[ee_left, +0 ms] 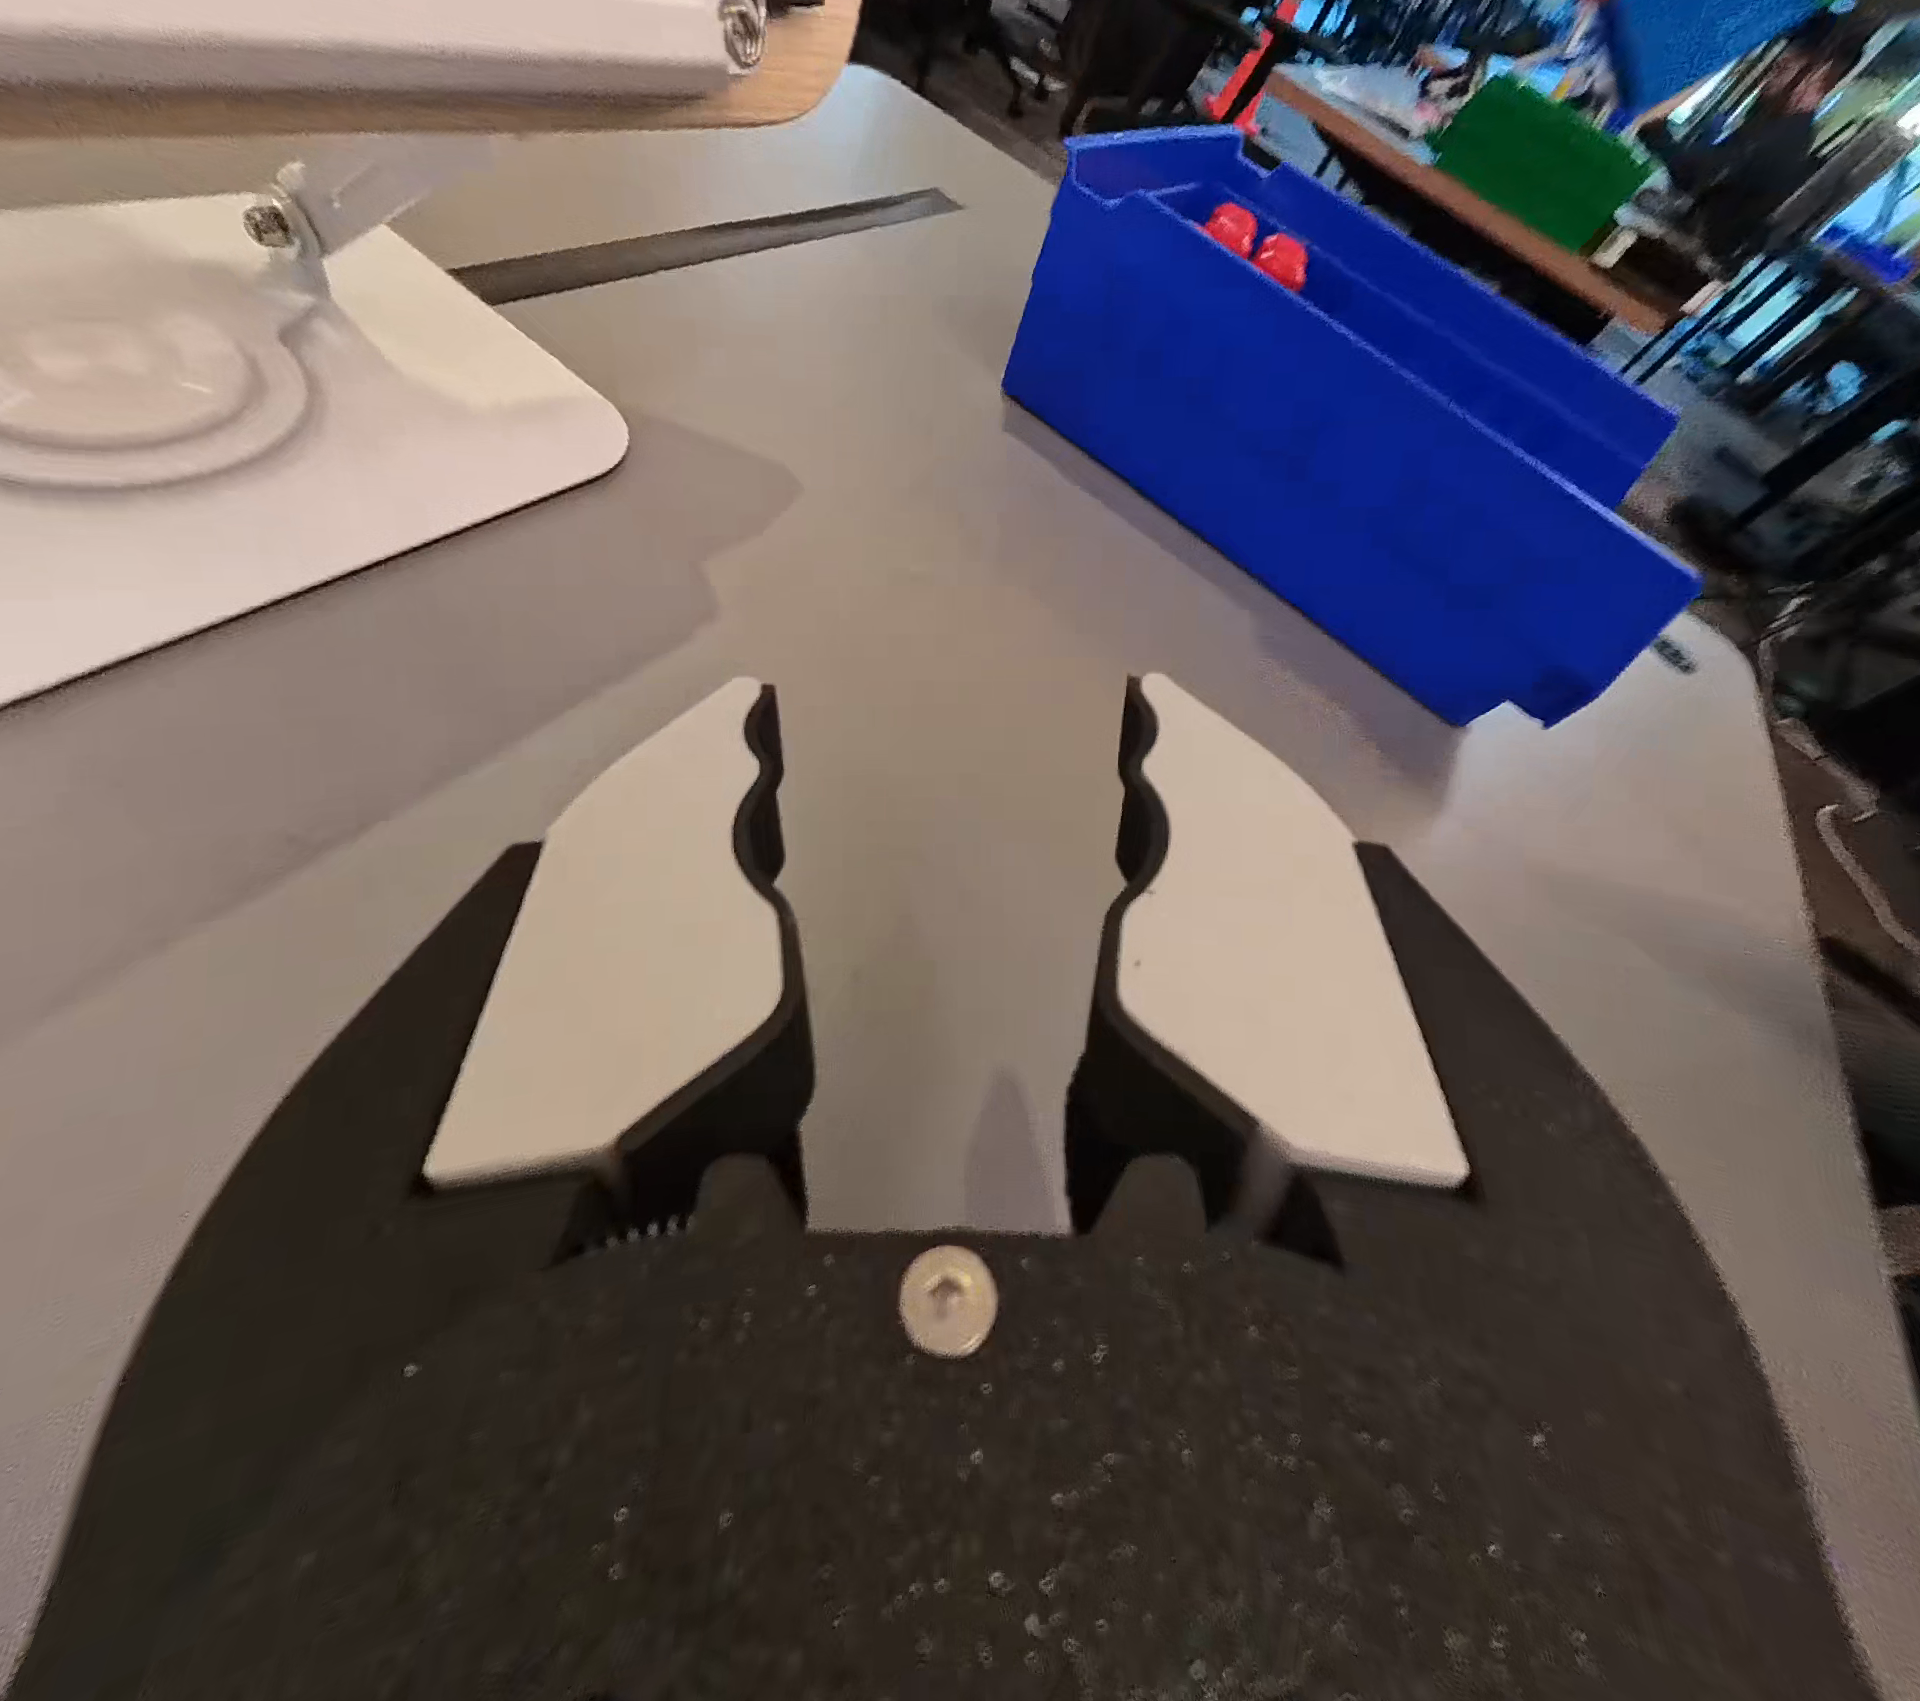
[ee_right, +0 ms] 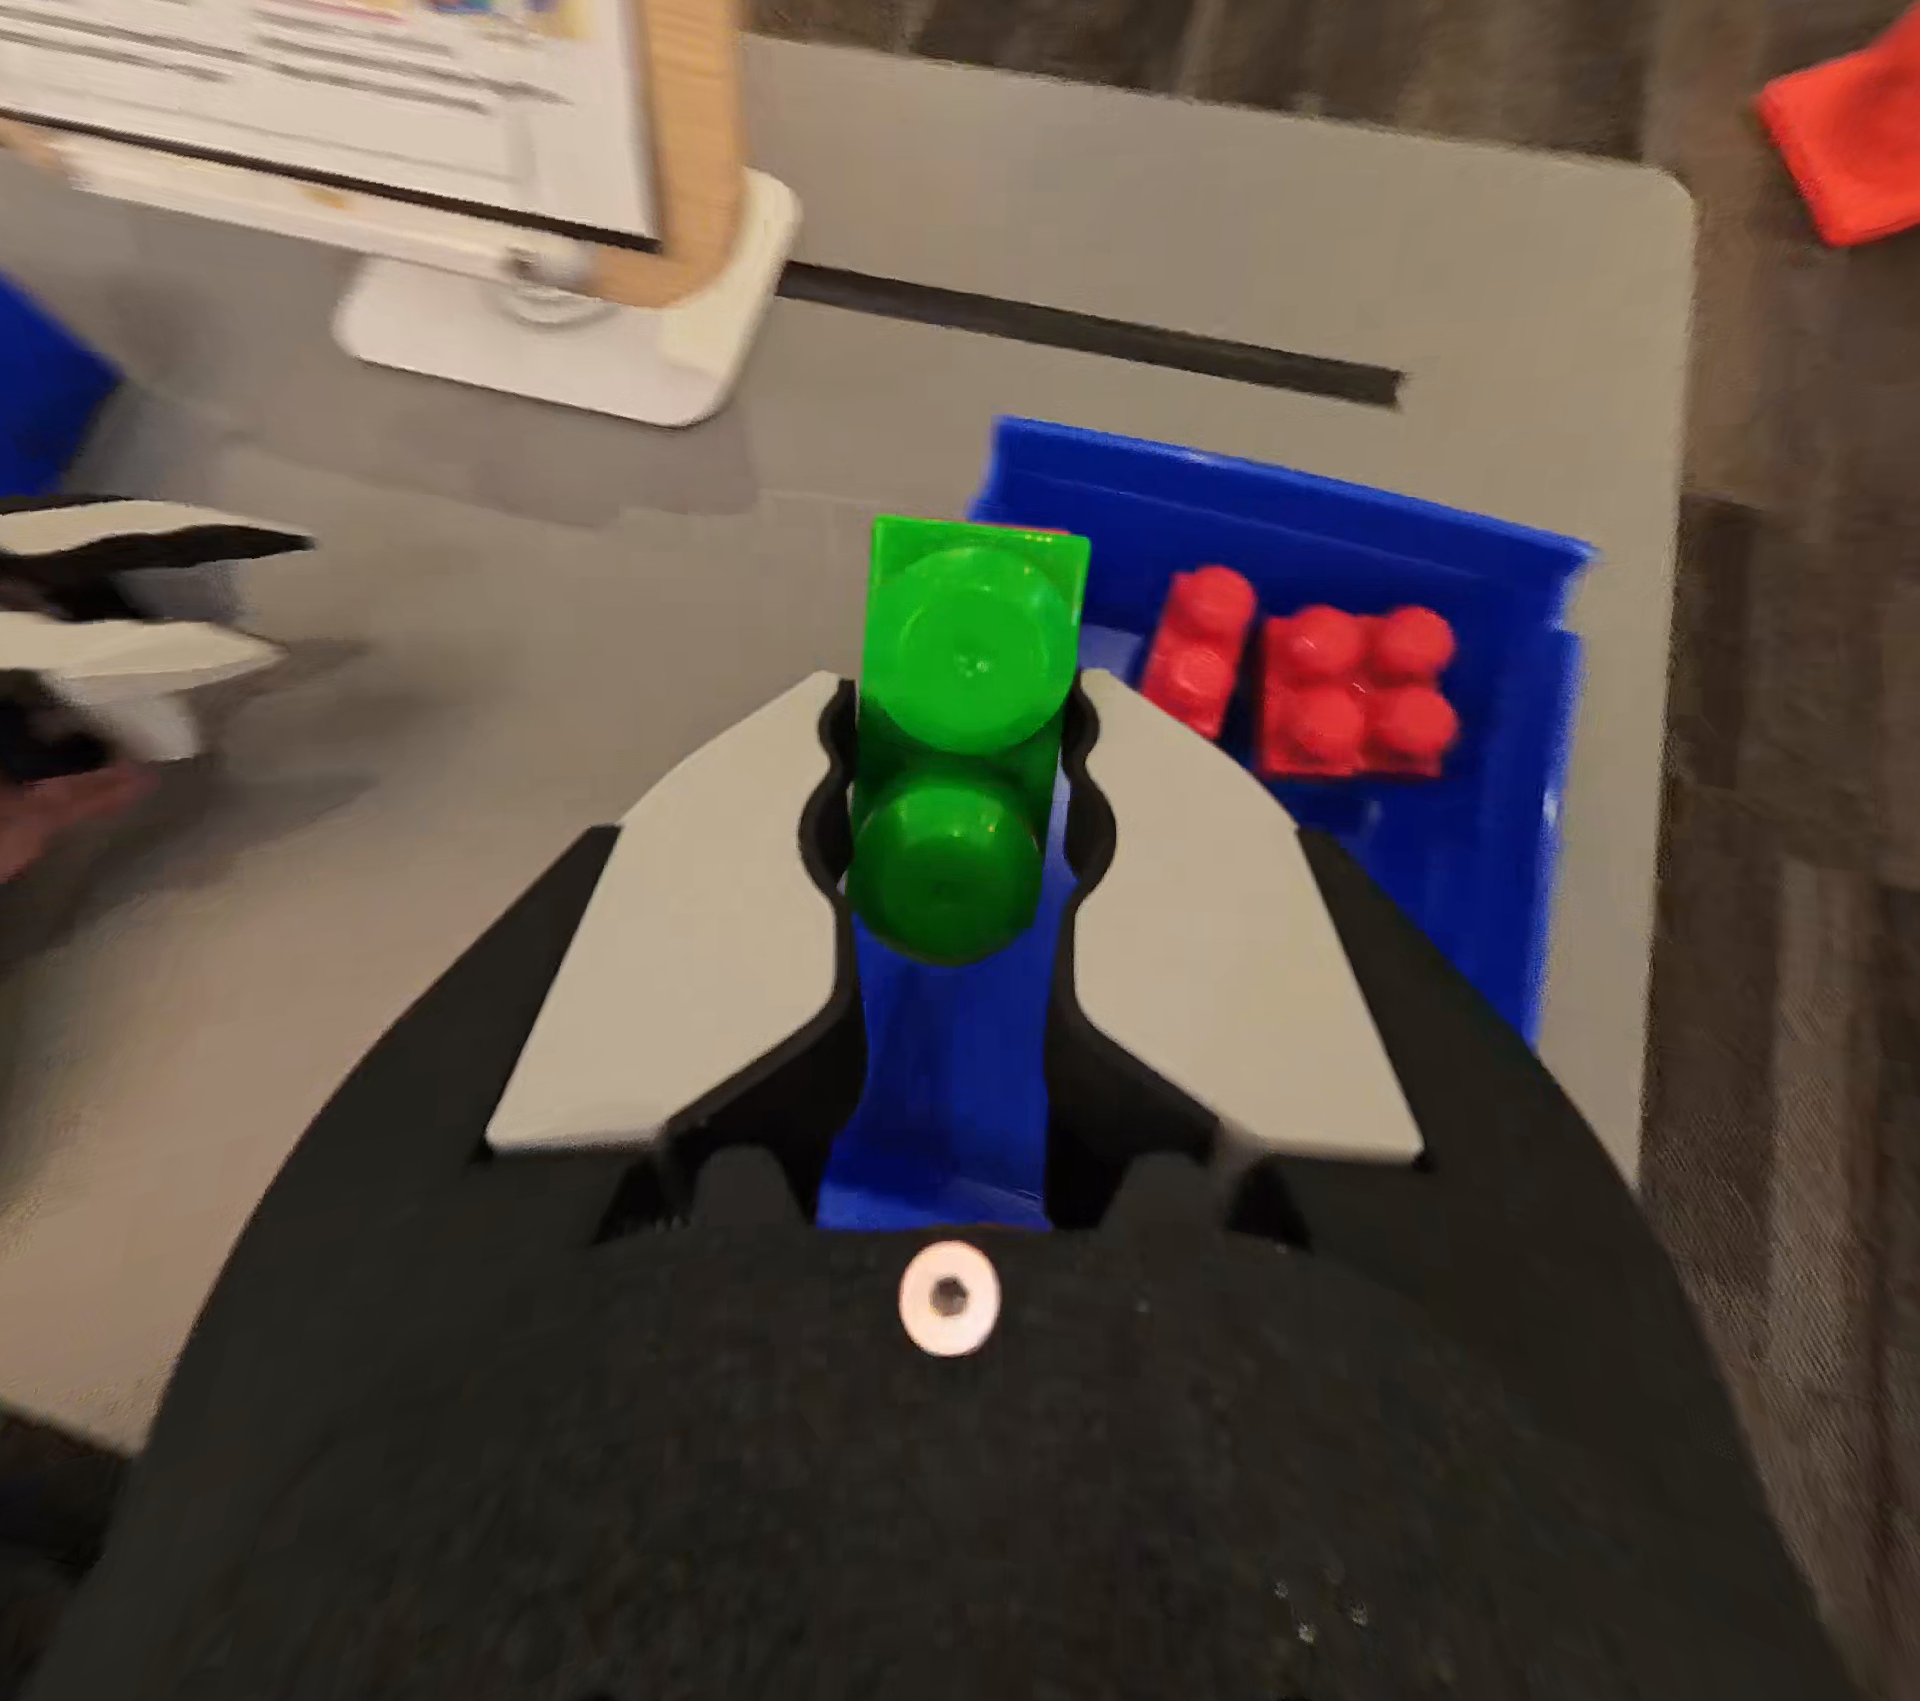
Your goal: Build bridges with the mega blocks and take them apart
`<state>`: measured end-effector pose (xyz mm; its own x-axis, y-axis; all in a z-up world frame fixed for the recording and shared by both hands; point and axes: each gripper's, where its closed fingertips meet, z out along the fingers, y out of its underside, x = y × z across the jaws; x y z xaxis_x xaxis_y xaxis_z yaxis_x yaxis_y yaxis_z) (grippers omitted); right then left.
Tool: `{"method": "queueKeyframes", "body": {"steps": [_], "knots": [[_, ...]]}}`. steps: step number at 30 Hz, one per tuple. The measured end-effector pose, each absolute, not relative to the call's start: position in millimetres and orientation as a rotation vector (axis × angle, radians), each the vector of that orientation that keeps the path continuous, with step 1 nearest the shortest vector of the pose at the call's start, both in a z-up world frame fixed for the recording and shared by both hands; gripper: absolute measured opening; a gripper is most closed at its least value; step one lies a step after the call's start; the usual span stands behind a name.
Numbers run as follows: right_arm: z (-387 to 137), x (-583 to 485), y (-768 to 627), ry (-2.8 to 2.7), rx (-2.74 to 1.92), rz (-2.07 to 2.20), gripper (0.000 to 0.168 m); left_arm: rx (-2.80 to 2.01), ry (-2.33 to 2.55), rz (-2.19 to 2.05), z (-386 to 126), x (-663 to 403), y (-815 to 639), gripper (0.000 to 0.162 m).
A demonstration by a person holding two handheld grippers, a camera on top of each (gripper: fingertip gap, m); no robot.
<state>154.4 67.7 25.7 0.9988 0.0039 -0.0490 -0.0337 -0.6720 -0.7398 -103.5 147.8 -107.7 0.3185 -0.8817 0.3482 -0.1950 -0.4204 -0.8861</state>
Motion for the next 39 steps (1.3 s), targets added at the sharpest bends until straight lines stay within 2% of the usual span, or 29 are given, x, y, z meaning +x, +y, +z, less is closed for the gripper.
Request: {"method": "queueKeyframes", "body": {"steps": [6,10,22,24,27,29,35,37,39], "knots": [[-76,190,105,0.157,-2.547,0.011,0.038,-1.850,0.984,-1.101,-119,-100,147,0.059],[-118,196,132,0.219,-2.661,0.032,0.038,-1.868,1.033,-1.102,-126,-94,138,0.060],[-159,209,142,0.195,-2.783,-0.075,0.038,-1.868,1.078,-1.074,-127,-93,133,0.059],[-158,208,142,0.178,-2.771,-0.078,0.043,-1.865,1.093,-1.067,-129,-92,131,0.059],[-142,207,140,0.131,-2.749,-0.107,0.048,-1.855,1.119,-1.061,-130,-90,128,0.060],[-111,203,139,0.084,-2.686,-0.118,0.053,-1.852,1.127,-1.047,-131,-90,127,0.060],[62,141,102,-0.169,-2.034,-0.140,0.055,-1.806,1.108,-0.965,-126,-93,134,0.061],[82,93,81,-0.251,-1.817,-0.025,0.062,-1.788,1.097,-0.911,-123,-94,137,0.061],[69,46,63,-0.304,-1.679,0.098,0.063,-1.766,1.083,-0.870,-119,-95,138,0.061]]}}
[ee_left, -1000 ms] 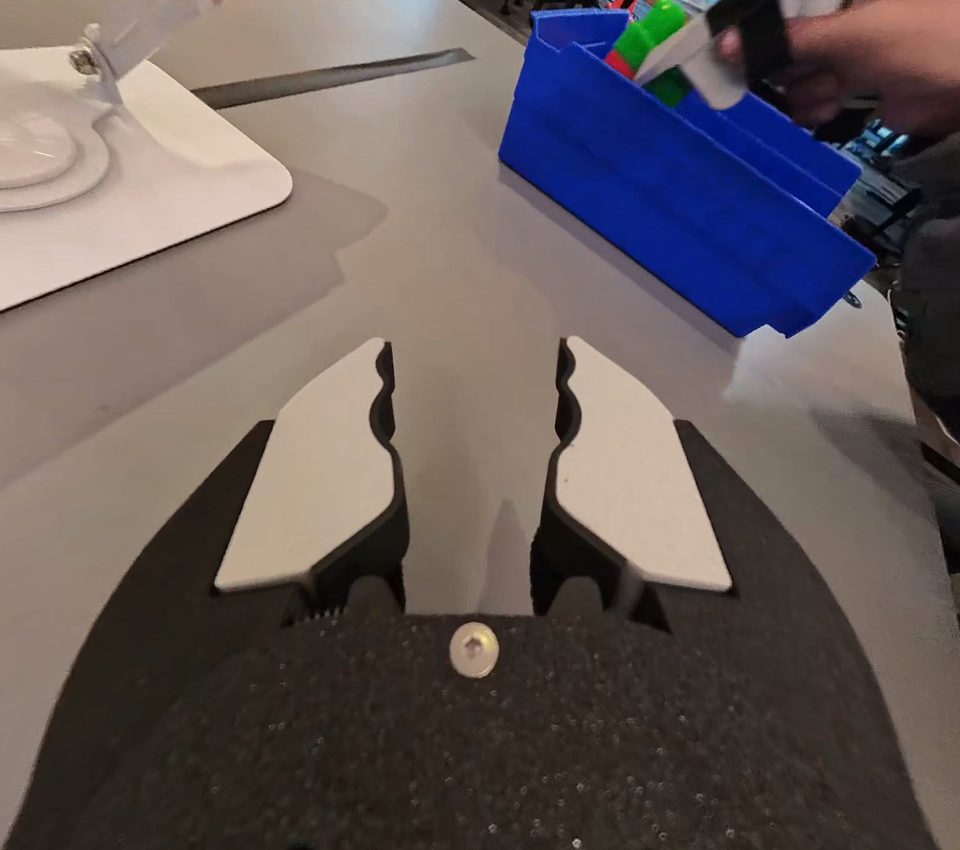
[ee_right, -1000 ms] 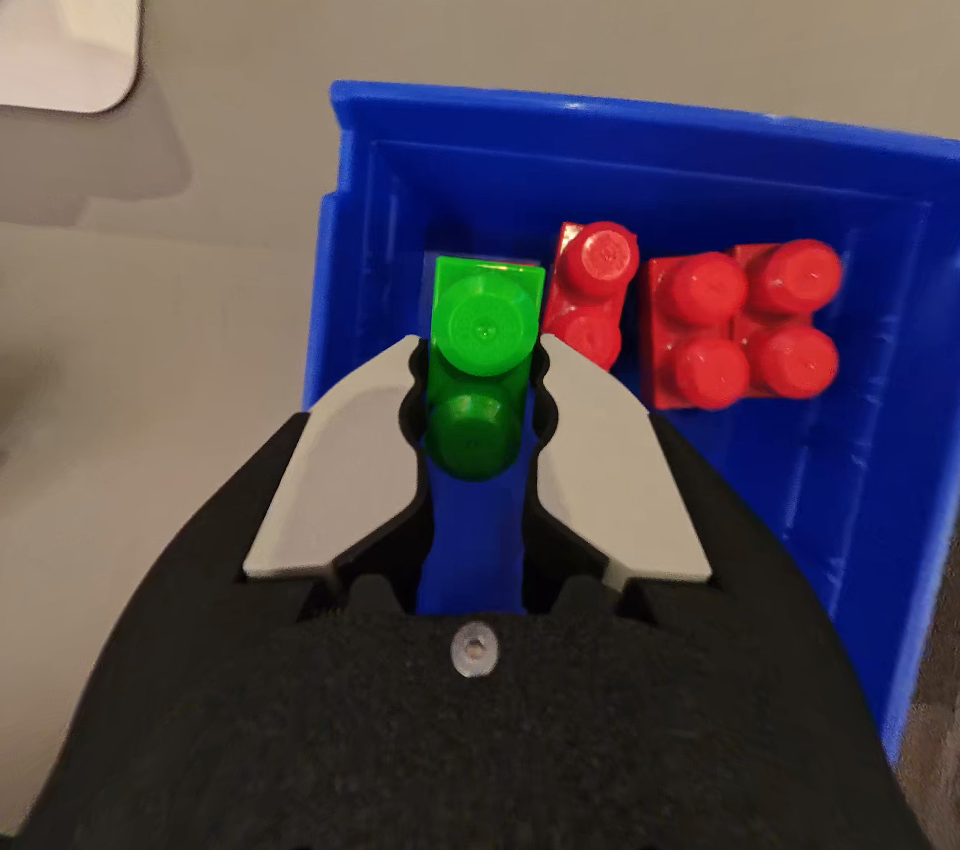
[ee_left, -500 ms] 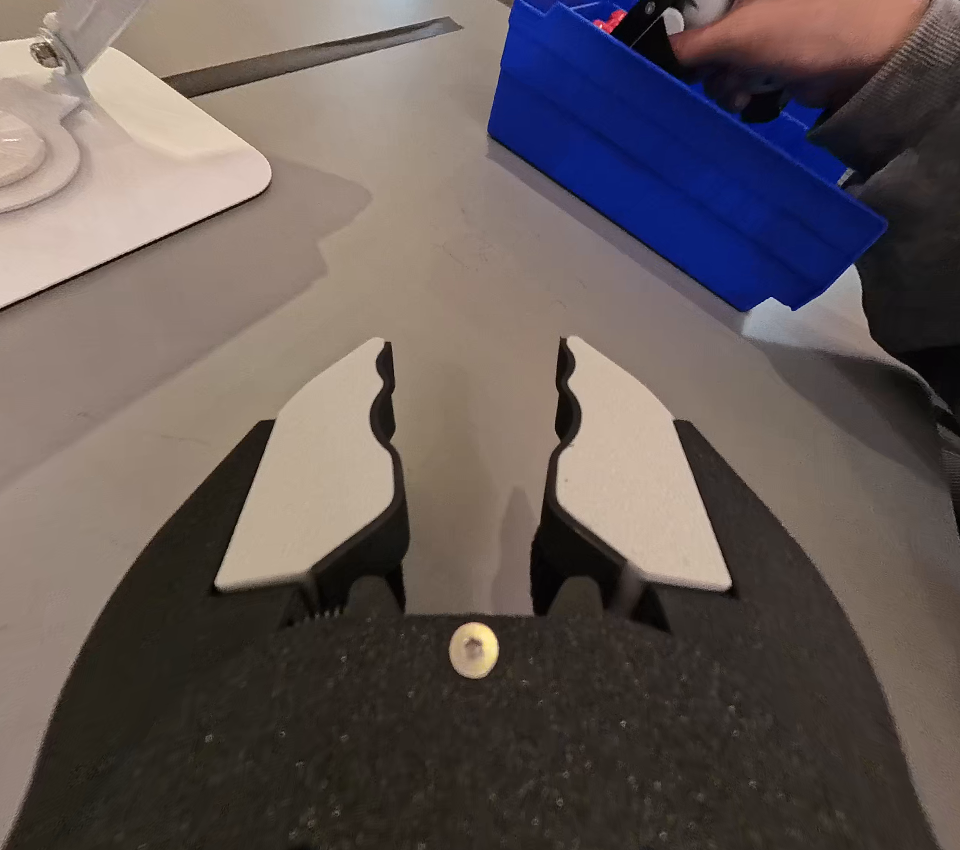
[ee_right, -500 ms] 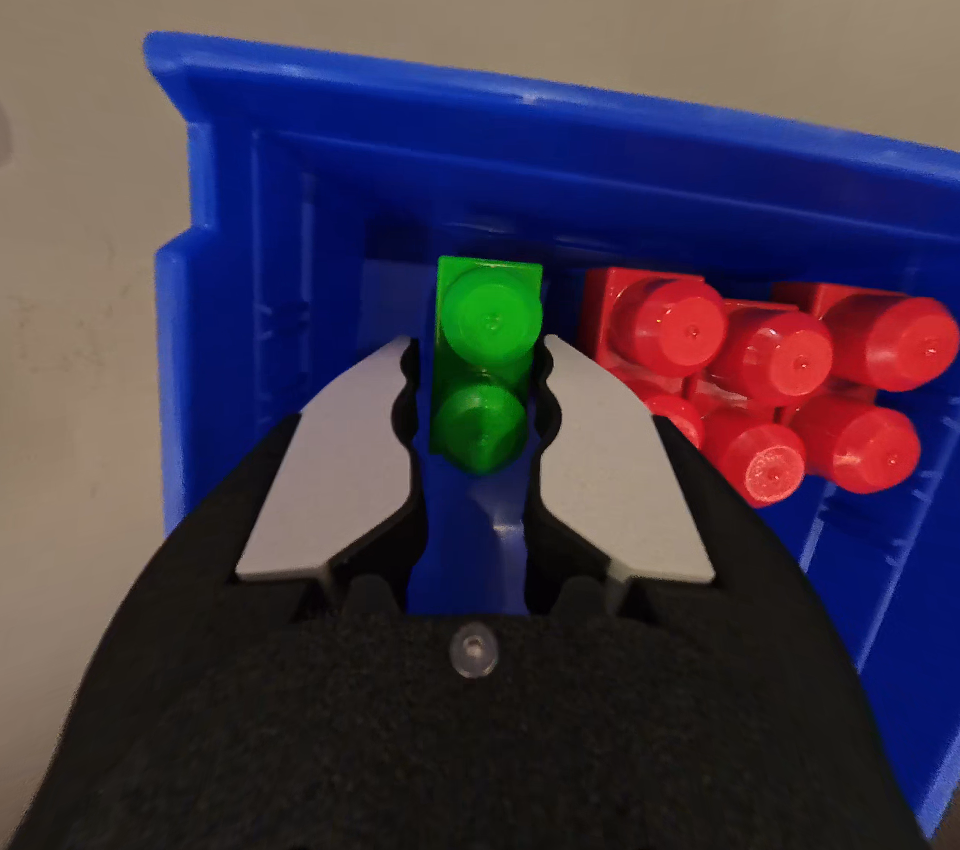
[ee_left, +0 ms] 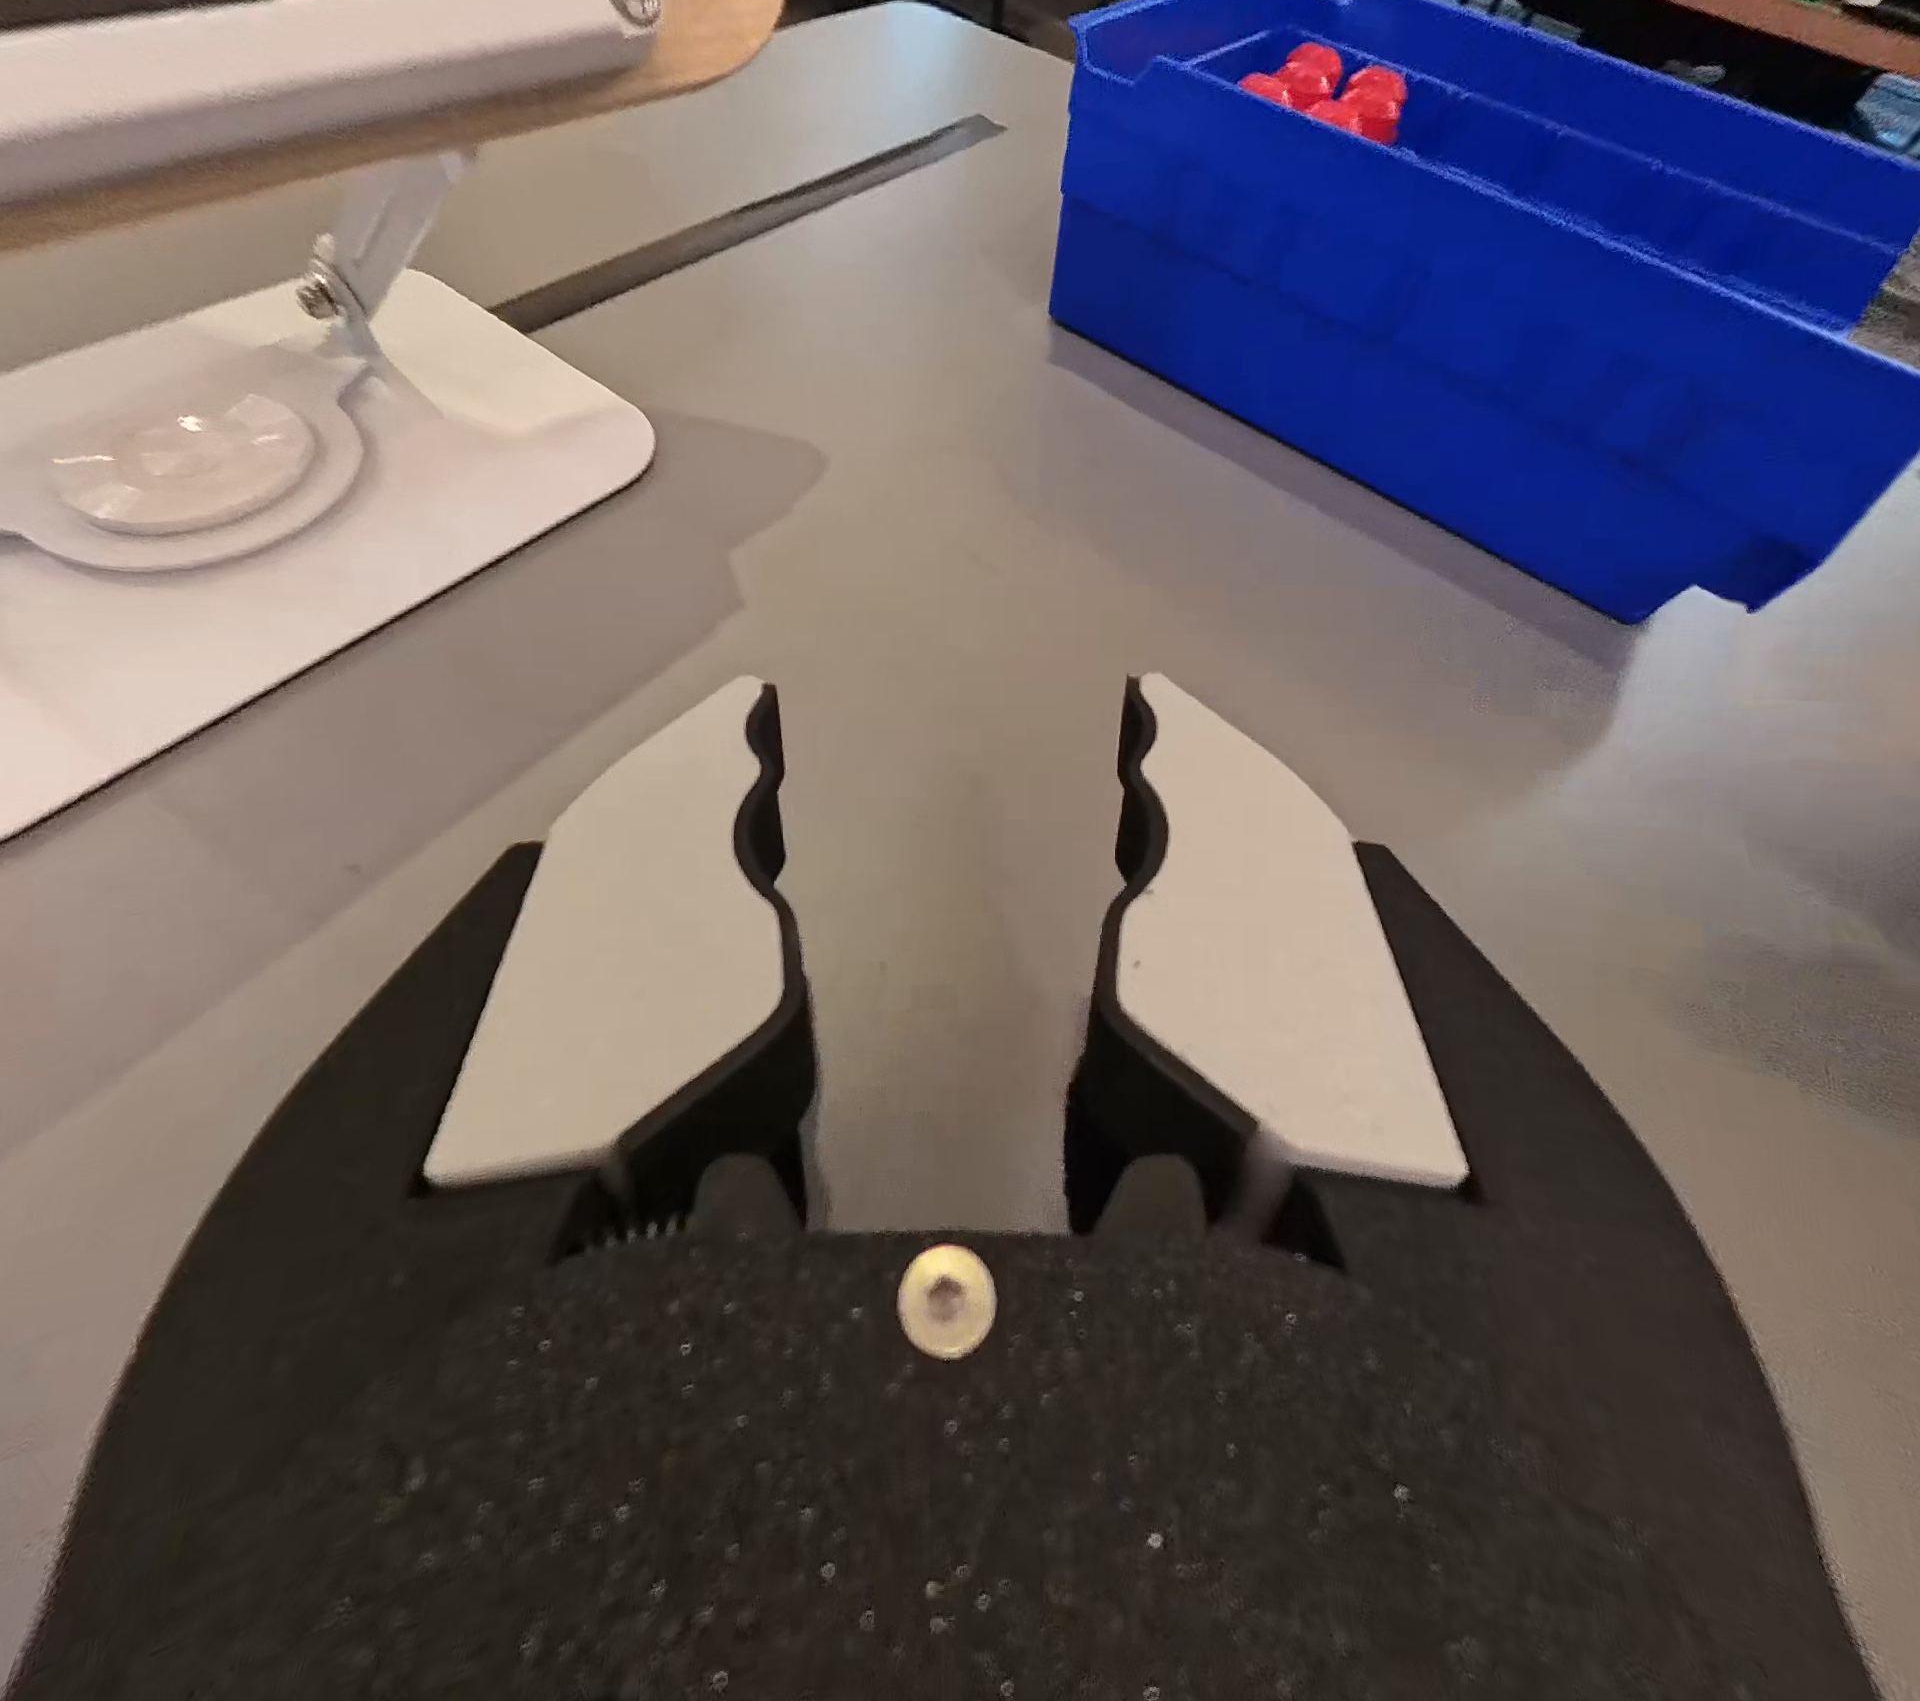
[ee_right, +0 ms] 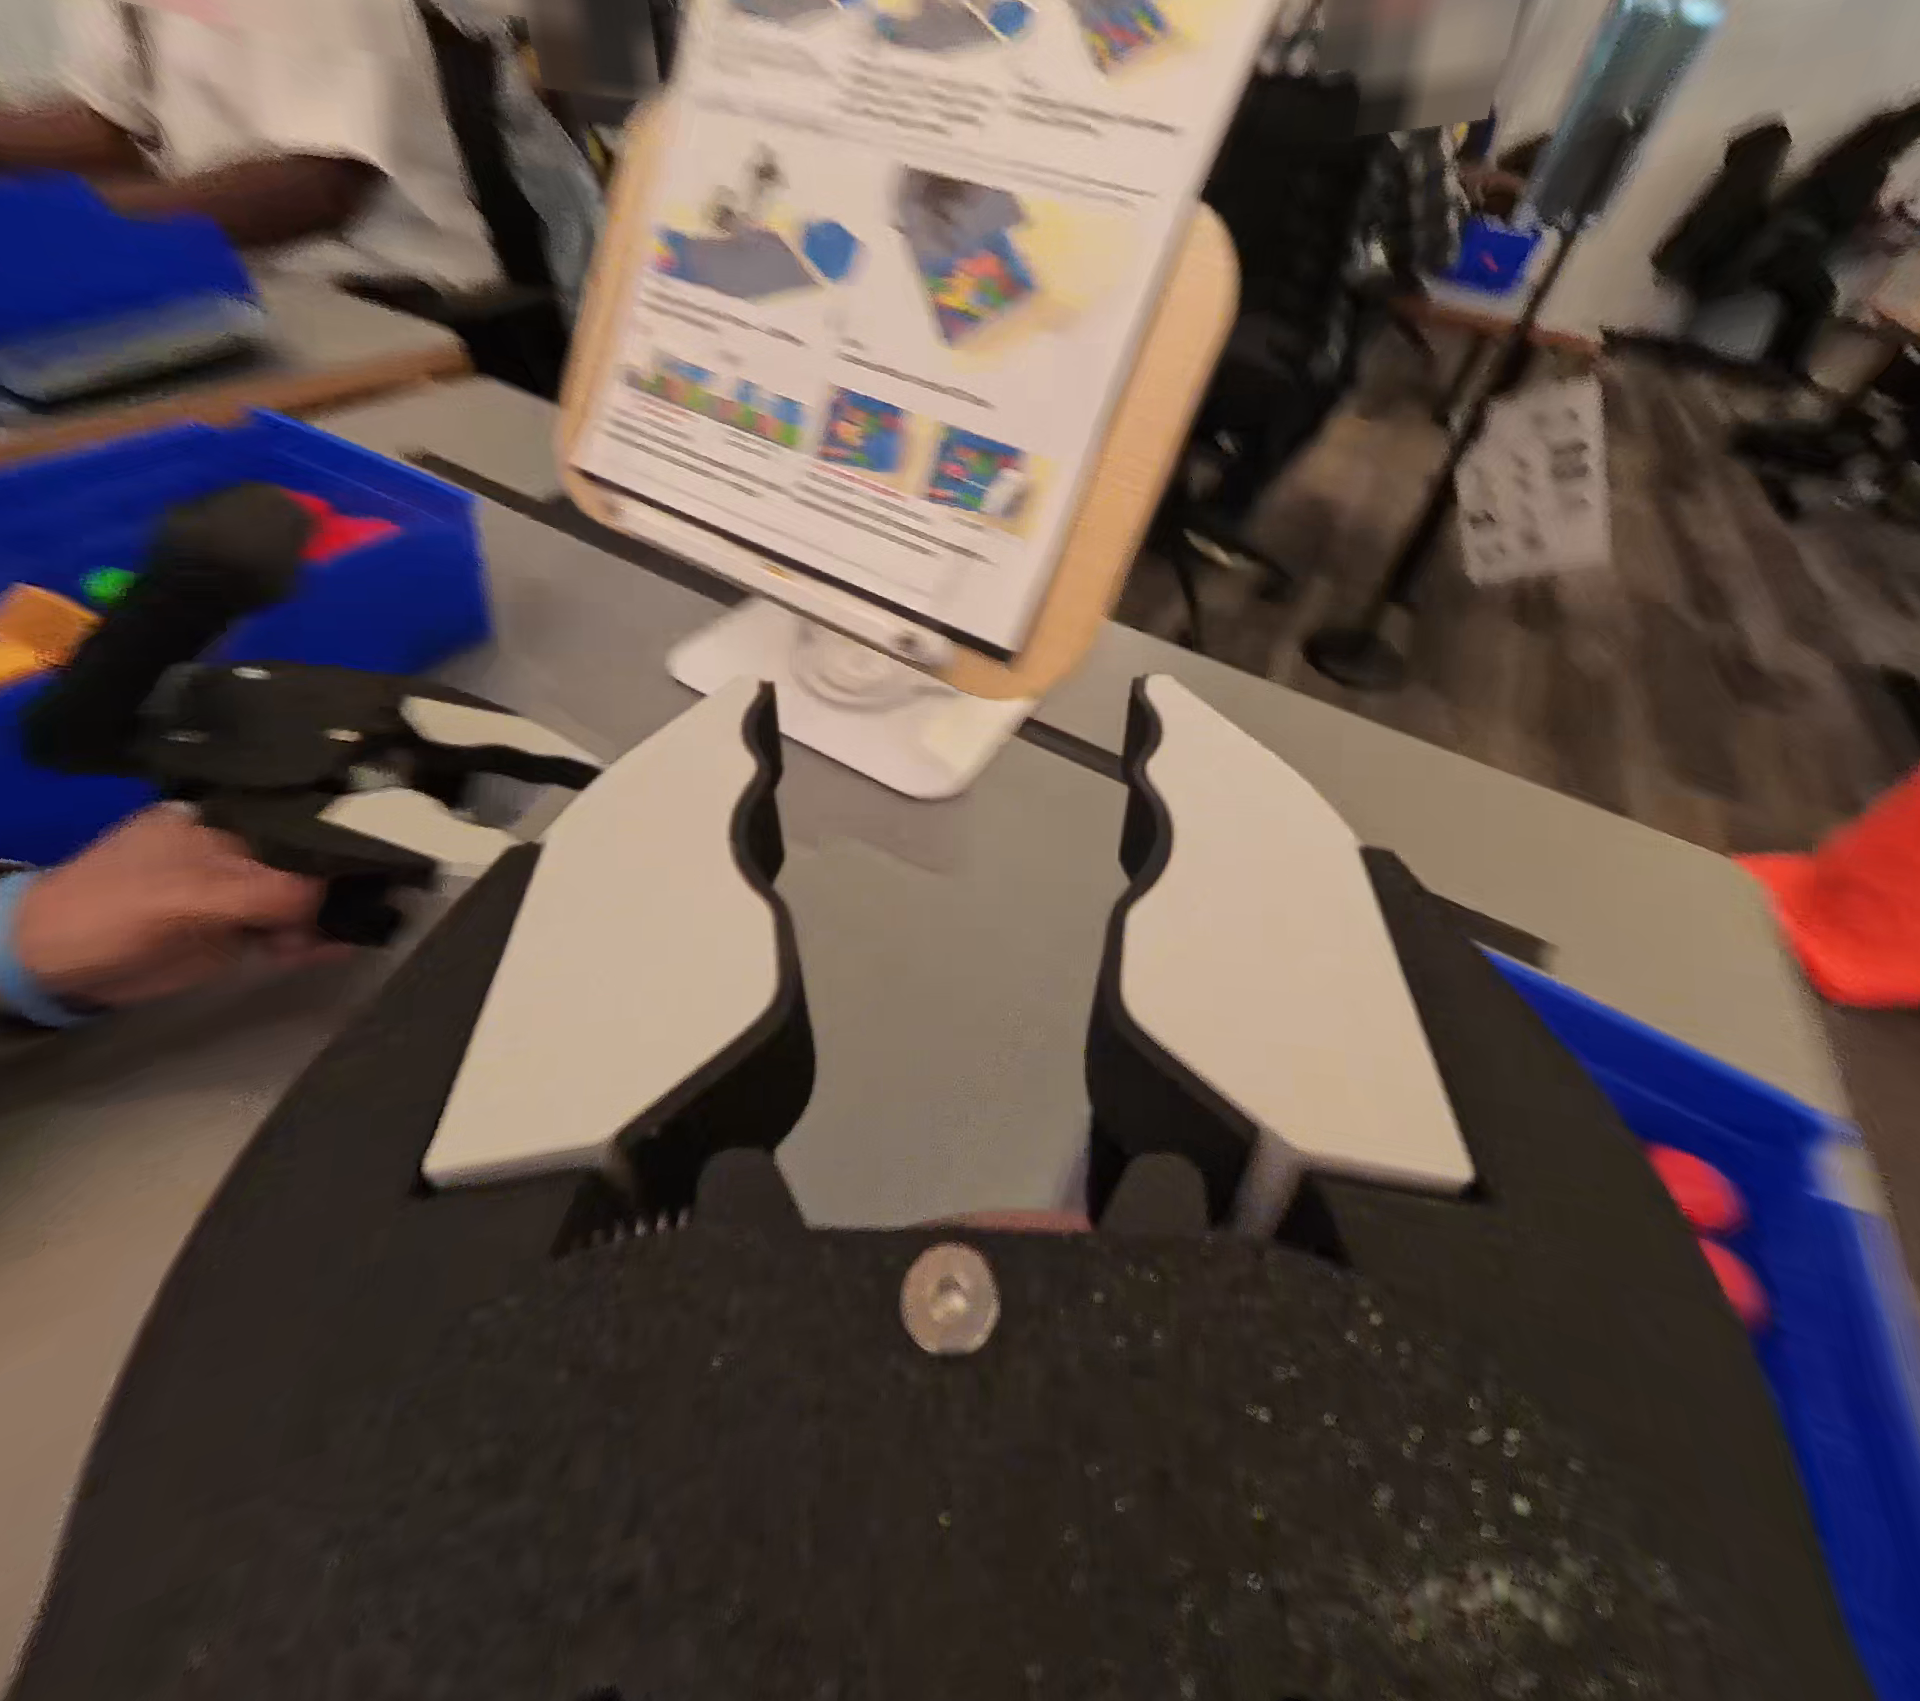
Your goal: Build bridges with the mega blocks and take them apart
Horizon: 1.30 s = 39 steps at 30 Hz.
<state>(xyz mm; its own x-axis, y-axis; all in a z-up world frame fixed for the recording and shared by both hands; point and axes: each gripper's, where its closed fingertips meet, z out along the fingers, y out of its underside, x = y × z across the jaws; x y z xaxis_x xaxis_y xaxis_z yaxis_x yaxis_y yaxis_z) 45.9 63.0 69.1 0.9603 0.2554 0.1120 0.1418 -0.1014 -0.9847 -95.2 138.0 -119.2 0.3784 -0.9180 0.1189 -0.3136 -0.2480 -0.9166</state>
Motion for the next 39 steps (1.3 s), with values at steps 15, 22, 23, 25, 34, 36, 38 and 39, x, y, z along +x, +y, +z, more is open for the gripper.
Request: {"method": "queueKeyframes", "body": {"steps": [15,22,23,25,34,36,38,39], "knots": [[-92,-54,42,-0.330,-1.665,0.341,0.059,-1.806,0.994,-0.736,-98,-157,49,0.066],[-95,-52,44,-0.305,-1.667,0.425,0.058,-1.911,1.070,-0.432,-44,-306,47,0.067],[-96,-53,45,-0.304,-1.675,0.440,0.059,-1.951,1.131,-0.330,-44,-333,60,0.068],[-98,-55,46,-0.311,-1.682,0.461,0.059,-2.045,1.323,-0.131,-60,-378,89,0.077],[-102,-68,43,-0.402,-1.685,0.436,0.059,-2.329,1.784,0.215,-163,-454,205,0.079],[-102,-68,42,-0.407,-1.685,0.434,0.058,-2.395,1.809,0.190,-177,-460,210,0.078],[-101,-67,42,-0.398,-1.681,0.443,0.057,-2.476,1.844,0.167,-186,-465,206,0.071],[-102,-67,42,-0.395,-1.683,0.451,0.057,-2.491,1.859,0.163,-187,-466,204,0.066]]}}
